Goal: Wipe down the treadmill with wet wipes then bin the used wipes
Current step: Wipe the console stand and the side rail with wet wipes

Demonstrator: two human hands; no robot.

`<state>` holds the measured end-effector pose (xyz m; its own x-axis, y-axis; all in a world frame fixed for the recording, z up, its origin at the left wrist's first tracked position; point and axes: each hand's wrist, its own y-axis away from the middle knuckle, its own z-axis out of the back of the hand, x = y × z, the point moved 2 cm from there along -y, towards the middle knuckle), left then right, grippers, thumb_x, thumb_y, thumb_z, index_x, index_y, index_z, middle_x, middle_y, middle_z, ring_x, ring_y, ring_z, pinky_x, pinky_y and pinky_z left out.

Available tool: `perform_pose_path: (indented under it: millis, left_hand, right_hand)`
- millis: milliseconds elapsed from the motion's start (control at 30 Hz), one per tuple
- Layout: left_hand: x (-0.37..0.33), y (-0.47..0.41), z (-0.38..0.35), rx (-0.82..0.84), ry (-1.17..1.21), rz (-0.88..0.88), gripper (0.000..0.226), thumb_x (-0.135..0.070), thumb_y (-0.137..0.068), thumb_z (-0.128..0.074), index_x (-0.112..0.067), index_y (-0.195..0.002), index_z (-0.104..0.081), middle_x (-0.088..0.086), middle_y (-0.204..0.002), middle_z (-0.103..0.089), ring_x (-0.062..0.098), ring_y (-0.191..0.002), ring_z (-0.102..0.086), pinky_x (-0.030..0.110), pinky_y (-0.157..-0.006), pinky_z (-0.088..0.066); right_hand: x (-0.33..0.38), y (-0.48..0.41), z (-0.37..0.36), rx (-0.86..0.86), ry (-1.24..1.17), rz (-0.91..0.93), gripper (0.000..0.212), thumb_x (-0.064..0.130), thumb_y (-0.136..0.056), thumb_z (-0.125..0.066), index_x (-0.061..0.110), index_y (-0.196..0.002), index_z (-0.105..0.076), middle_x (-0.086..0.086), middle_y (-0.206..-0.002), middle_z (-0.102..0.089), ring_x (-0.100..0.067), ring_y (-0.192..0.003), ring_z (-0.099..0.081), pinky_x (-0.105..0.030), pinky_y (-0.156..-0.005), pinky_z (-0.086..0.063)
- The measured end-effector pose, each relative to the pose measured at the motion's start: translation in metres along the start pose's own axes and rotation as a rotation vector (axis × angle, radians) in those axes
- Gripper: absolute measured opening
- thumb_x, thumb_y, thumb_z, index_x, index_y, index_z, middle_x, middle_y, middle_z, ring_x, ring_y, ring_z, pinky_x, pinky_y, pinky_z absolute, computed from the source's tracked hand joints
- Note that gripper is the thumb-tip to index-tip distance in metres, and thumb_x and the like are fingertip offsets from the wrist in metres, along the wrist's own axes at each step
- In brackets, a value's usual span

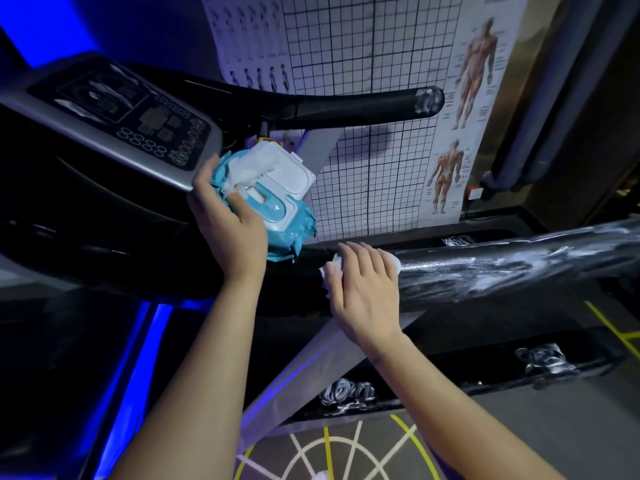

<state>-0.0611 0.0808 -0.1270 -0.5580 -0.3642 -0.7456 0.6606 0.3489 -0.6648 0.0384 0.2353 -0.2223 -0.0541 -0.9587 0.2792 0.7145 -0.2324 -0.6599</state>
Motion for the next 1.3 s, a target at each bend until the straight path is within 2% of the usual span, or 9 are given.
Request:
perform_pose_path:
  millis: [200,467,633,700,867,967,1067,1167,1300]
  left_hand:
    - [-0.002,0.001,0.0,0.019,0.017,0.023,0.055,0.003,-0.096,-0.044,-0.014,-0.148,-0.053,0.003,-0.143,-0.048,0.004,-0.127,-0.049,0.009,-0.106,-0.039]
    - [-0.007,0.003,0.0,0.012,-0.01,0.03,0.055,0.004,-0.096,-0.044,-0.014,-0.147,-0.054,0.009,-0.142,-0.05,0.004,-0.123,-0.049,0.002,-0.1,-0.036]
    - [-0.004,0.002,0.0,0.029,-0.016,0.03,0.055,0.002,-0.097,-0.044,-0.016,-0.148,-0.053,0.012,-0.145,-0.05,0.009,-0.126,-0.052,0.006,-0.101,-0.039]
    - [-0.005,0.003,0.0,0.032,-0.023,0.033,0.054,0.002,-0.098,-0.044,-0.016,-0.148,-0.053,0.013,-0.144,-0.05,0.013,-0.127,-0.054,0.004,-0.099,-0.038]
    - [-0.01,0.006,0.0,0.013,-0.031,0.025,0.053,0.003,-0.098,-0.044,-0.012,-0.148,-0.053,0.013,-0.144,-0.05,-0.004,-0.118,-0.047,-0.001,-0.095,-0.035]
    - [-0.008,0.005,0.0,0.021,-0.038,0.026,0.054,0.002,-0.097,-0.044,-0.013,-0.148,-0.053,0.014,-0.144,-0.051,0.011,-0.126,-0.052,0.001,-0.098,-0.035]
    - [-0.008,0.005,-0.001,0.037,-0.04,0.028,0.054,0.0,-0.097,-0.043,-0.014,-0.149,-0.052,0.012,-0.144,-0.05,0.018,-0.13,-0.053,0.003,-0.099,-0.036]
    - [-0.007,0.004,-0.002,0.044,-0.041,0.029,0.055,0.0,-0.097,-0.041,-0.013,-0.149,-0.051,0.014,-0.146,-0.049,0.023,-0.133,-0.052,0.003,-0.1,-0.035]
    - [-0.007,0.006,-0.001,0.053,-0.044,0.031,0.055,-0.001,-0.097,-0.04,-0.014,-0.151,-0.05,0.015,-0.147,-0.048,0.025,-0.136,-0.052,0.001,-0.101,-0.032]
  right_hand:
    - [-0.023,0.036,0.0,-0.072,0.023,0.142,0.055,0.032,-0.104,-0.045,0.008,-0.153,-0.038,-0.006,-0.162,-0.033,-0.021,-0.152,-0.027,-0.043,-0.122,-0.027]
    - [0.004,-0.007,-0.003,-0.066,-0.003,-0.052,0.043,0.038,-0.105,-0.042,0.011,-0.127,-0.067,-0.005,-0.132,-0.066,-0.023,-0.129,-0.056,-0.041,-0.116,-0.032]
    - [-0.029,0.039,-0.005,-0.028,0.051,0.104,0.057,0.037,-0.105,-0.044,0.011,-0.155,-0.035,-0.004,-0.163,-0.03,-0.021,-0.153,-0.022,-0.044,-0.124,-0.021]
    - [-0.048,0.05,-0.001,-0.024,0.077,0.137,0.06,0.037,-0.104,-0.047,0.012,-0.157,-0.031,-0.004,-0.165,-0.025,-0.021,-0.154,-0.021,-0.046,-0.122,-0.025]
    - [-0.051,0.04,0.005,-0.019,0.066,0.088,0.061,0.035,-0.104,-0.046,0.007,-0.156,-0.03,-0.006,-0.165,-0.024,-0.022,-0.155,-0.017,-0.045,-0.124,-0.021]
    - [-0.028,0.021,0.0,-0.03,0.047,-0.01,0.055,0.037,-0.106,-0.04,0.003,-0.149,-0.044,-0.011,-0.158,-0.039,-0.027,-0.153,-0.023,-0.047,-0.124,-0.019]
    - [-0.005,0.009,-0.003,-0.014,-0.027,0.043,0.048,0.034,-0.107,-0.039,0.004,-0.141,-0.055,-0.01,-0.15,-0.051,-0.028,-0.147,-0.037,-0.046,-0.122,-0.024]
    - [-0.008,0.01,-0.003,-0.007,-0.065,0.119,0.047,0.036,-0.107,-0.039,0.011,-0.144,-0.053,-0.004,-0.151,-0.051,-0.024,-0.146,-0.039,-0.042,-0.119,-0.029]
    - [-0.047,0.023,0.002,-0.002,0.05,0.186,0.052,0.039,-0.107,-0.041,0.017,-0.154,-0.039,0.0,-0.16,-0.038,-0.019,-0.152,-0.026,-0.042,-0.121,-0.027]
